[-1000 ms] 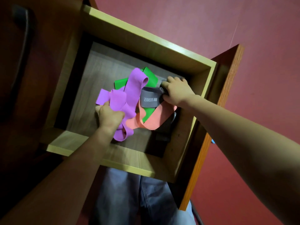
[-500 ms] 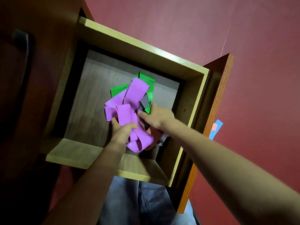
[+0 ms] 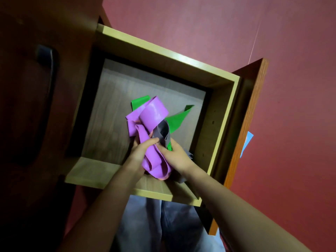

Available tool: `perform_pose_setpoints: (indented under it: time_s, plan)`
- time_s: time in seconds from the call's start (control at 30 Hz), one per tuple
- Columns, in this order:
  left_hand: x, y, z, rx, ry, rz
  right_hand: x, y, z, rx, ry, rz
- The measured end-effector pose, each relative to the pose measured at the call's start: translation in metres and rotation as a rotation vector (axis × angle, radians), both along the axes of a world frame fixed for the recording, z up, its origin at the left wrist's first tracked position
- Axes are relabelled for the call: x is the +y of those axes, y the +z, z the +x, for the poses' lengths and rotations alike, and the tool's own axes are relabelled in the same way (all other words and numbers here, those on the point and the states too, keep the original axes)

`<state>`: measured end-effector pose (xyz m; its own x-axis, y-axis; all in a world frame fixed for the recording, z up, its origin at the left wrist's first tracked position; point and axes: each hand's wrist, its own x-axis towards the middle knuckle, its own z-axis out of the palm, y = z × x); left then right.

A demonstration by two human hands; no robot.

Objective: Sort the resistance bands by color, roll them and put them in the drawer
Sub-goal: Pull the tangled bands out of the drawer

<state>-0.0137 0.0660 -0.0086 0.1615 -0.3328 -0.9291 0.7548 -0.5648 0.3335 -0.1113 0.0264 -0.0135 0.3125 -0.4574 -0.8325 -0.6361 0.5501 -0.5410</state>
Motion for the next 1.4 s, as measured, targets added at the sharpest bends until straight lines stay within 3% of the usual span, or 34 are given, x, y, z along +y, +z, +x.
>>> perform_pose_setpoints:
  time_s: [0.17,0.4,0.7,0.97,1.4]
  plan:
    - [0.006,0.038,0.014,0.148,-0.037,-0.070,-0.011,0.033,0.014,-0.096,-0.019,0.107]
    - [0.001,0.111,0.021,0.123,-0.155,-0.084,0.000,0.112,0.001,-0.218,-0.244,0.195]
    - [-0.029,0.177,-0.034,0.258,-0.283,-0.143,-0.032,0.181,-0.058,-0.136,-0.384,0.049]
    - [-0.030,0.196,-0.070,0.229,-0.373,-0.139,-0.020,0.212,-0.095,-0.073,-0.561,0.003]
    - [-0.065,0.249,-0.203,0.359,-0.609,-0.188,-0.021,0.286,-0.217,-0.020,-0.854,-0.188]
